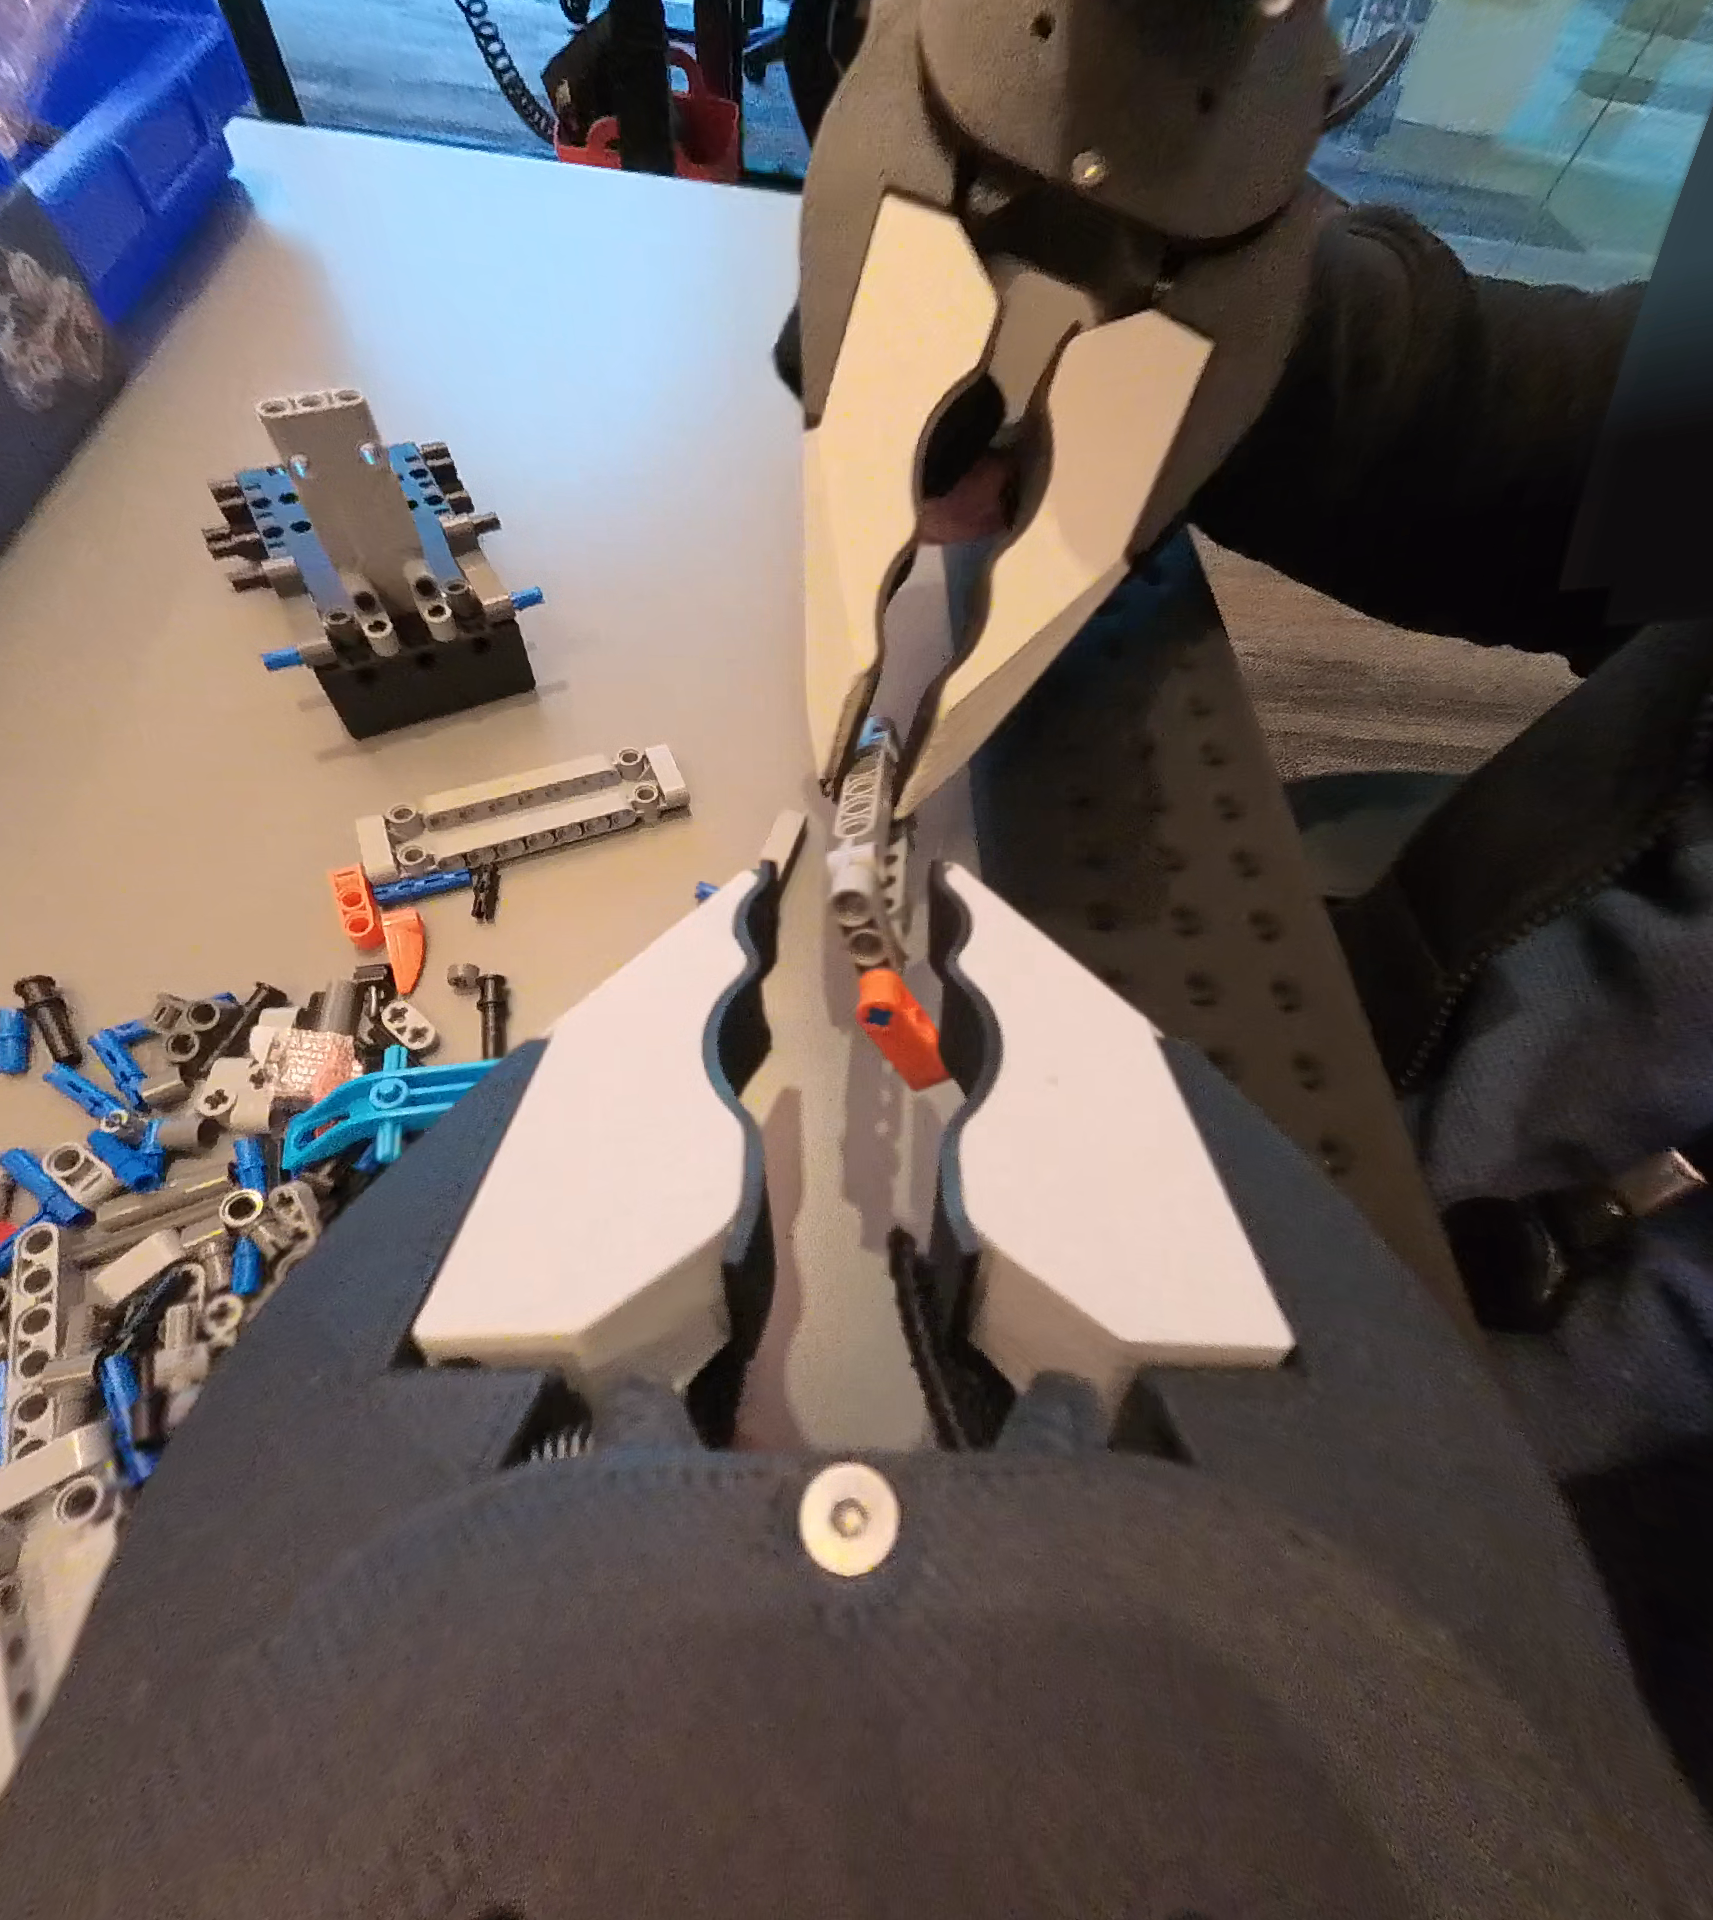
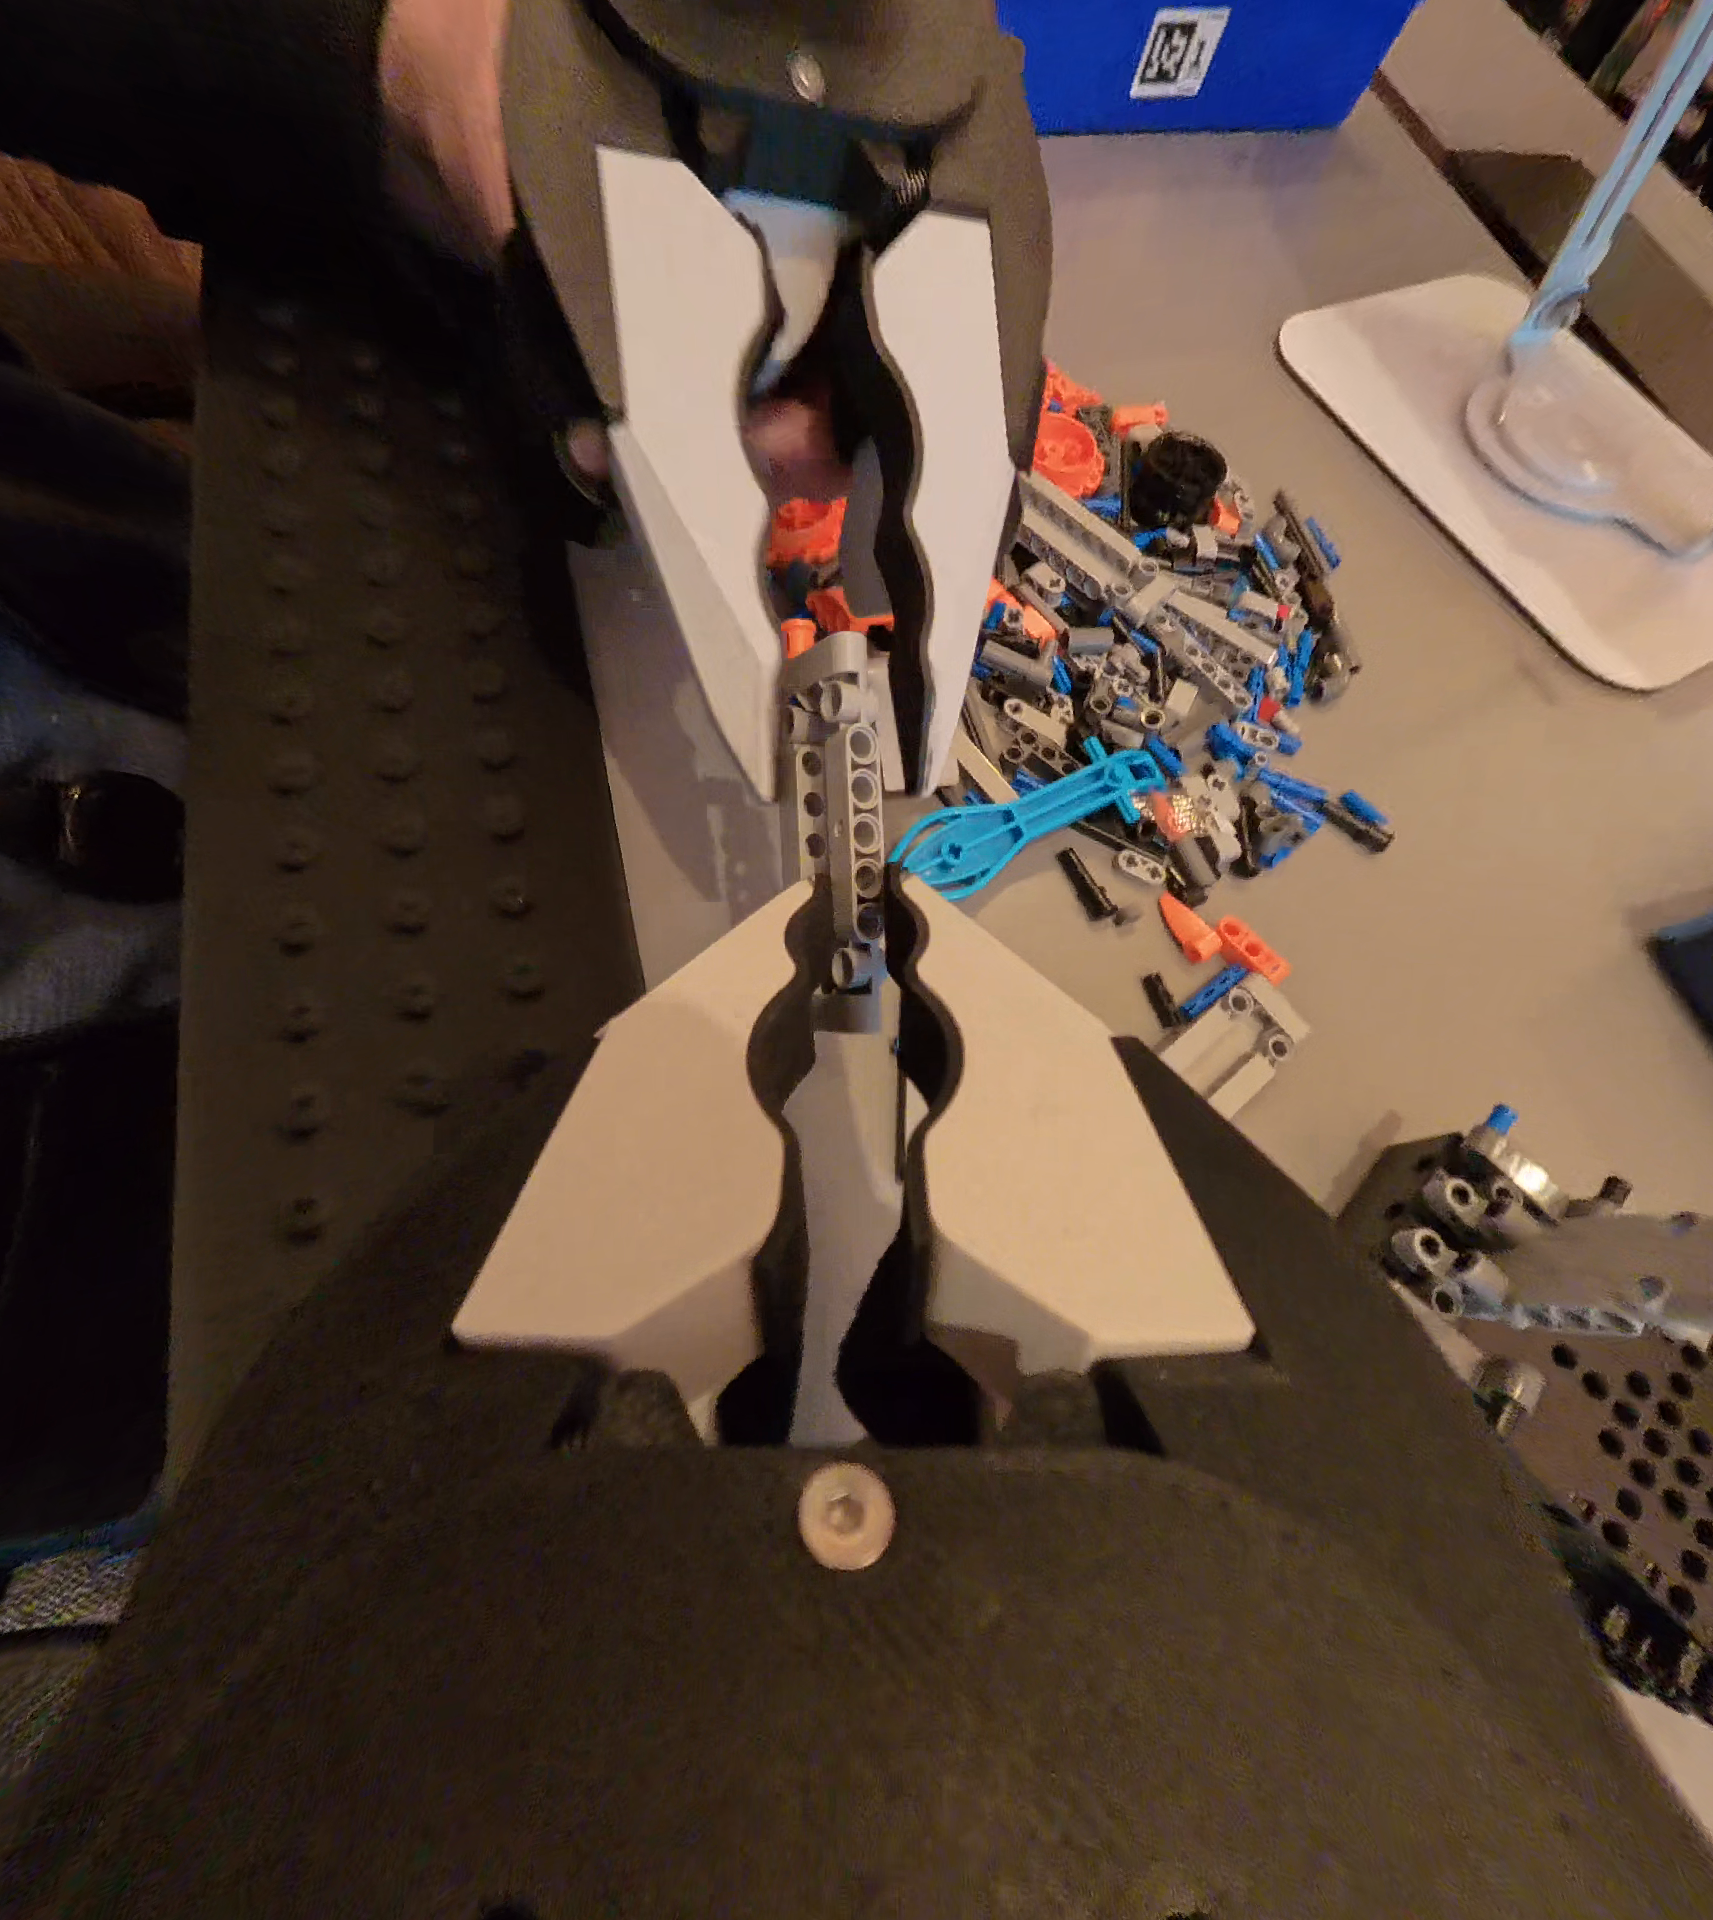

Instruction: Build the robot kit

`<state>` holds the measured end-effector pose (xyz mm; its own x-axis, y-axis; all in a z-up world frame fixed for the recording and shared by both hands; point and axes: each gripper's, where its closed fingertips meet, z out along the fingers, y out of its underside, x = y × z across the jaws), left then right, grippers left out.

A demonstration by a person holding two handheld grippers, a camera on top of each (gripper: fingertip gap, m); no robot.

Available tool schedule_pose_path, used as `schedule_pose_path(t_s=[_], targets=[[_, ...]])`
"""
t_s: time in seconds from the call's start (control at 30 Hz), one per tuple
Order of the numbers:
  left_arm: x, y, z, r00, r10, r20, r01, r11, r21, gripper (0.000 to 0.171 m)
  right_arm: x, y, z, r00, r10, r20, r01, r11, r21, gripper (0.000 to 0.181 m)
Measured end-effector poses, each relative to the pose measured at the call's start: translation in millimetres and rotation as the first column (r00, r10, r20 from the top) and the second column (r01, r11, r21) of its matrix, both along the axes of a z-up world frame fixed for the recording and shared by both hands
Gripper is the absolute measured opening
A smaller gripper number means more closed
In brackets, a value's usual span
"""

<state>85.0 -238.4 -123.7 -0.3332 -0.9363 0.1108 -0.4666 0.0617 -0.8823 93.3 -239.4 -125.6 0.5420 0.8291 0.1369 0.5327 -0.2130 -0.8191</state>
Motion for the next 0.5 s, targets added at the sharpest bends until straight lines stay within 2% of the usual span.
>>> schedule_pose_path(t_s=[0.07, 0.1, 0.23, 0.3, 0.37, 0.43, 0.5], targets=[[0.3, -1.4, 1.8, 1.0, -0.001, 0.019, 0.001, 1.0, -0.021, 0.01, -2.2, 0.2, -0.4, 0.999, 0.0, 0.04, -0.001, 1.0, 0.027, 0.008], [-0.2, -2.5, 0.2, 1.0, -0.005, 0.011, 0.005, 1.0, -0.015, 0.007, -2.7, 1.1, -0.5, 0.998, -0.004, 0.055, 0.002, 0.999, 0.039, 0.008], [-4.2, -1.5, 0.6, 1.0, -0.015, 0.018, 0.015, 1.0, 0.024, 0.006, -4.3, 0.9, 3.1, 0.999, 0.006, -0.038, -0.007, 1.0, -0.014, 0.009], [-7.4, 4.4, -0.8, 1.0, -0.004, 0.011, 0.003, 0.998, 0.058, 0.006, 6.5, 6.6, 4.4, 0.995, -0.04, -0.088, 0.035, 0.998, -0.053, 0.014], [-12.1, 8.0, -9.4, 0.999, -0.008, -0.033, 0.013, 0.991, 0.134, 0.006, 20.2, 9.3, -15.1, 0.995, -0.092, -0.049, 0.082, 0.98, -0.18, 0.022], [-14.5, 4.8, -15.1, 0.997, -0.035, -0.065, 0.045, 0.987, 0.155, 0.006, 28.2, 5.1, -39.4, 0.995, -0.093, 0.021, 0.095, 0.952, -0.29, 0.027], [-15.8, 6.2, -21.5, 0.995, -0.043, -0.094, 0.06, 0.982, 0.177, 0.006, 31.8, 5.9, -53.6, 0.993, -0.106, 0.055, 0.119, 0.933, -0.341, 0.023]])
